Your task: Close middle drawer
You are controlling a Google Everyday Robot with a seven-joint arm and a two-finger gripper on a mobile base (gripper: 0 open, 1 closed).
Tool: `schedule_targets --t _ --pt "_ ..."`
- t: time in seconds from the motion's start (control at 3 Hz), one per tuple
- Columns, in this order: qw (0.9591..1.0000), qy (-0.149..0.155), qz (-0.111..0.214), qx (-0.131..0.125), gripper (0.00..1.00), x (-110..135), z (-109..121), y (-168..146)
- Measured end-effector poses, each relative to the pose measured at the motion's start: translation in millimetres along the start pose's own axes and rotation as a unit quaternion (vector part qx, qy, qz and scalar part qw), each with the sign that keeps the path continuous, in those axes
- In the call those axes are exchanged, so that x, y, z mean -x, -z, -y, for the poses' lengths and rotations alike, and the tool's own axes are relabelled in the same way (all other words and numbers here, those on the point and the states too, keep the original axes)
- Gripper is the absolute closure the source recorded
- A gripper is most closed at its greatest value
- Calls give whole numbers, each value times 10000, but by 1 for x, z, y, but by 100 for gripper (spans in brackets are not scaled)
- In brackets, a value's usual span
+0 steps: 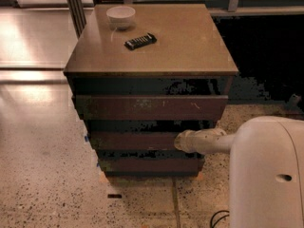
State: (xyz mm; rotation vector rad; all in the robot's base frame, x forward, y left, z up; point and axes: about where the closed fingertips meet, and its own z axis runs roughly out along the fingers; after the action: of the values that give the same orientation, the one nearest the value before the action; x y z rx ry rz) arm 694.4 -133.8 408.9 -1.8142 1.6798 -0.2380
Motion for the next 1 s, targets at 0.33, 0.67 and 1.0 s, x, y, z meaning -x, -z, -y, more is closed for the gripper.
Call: schedule_targets --t 0.33,0.67,1.0 --pt "10000 -38 -71 -3 100 -4 0 5" --pt "9993 -116 -353 -45 100 -19 2 25" --pt "9965 -313 -762 -172 100 -29 4 58"
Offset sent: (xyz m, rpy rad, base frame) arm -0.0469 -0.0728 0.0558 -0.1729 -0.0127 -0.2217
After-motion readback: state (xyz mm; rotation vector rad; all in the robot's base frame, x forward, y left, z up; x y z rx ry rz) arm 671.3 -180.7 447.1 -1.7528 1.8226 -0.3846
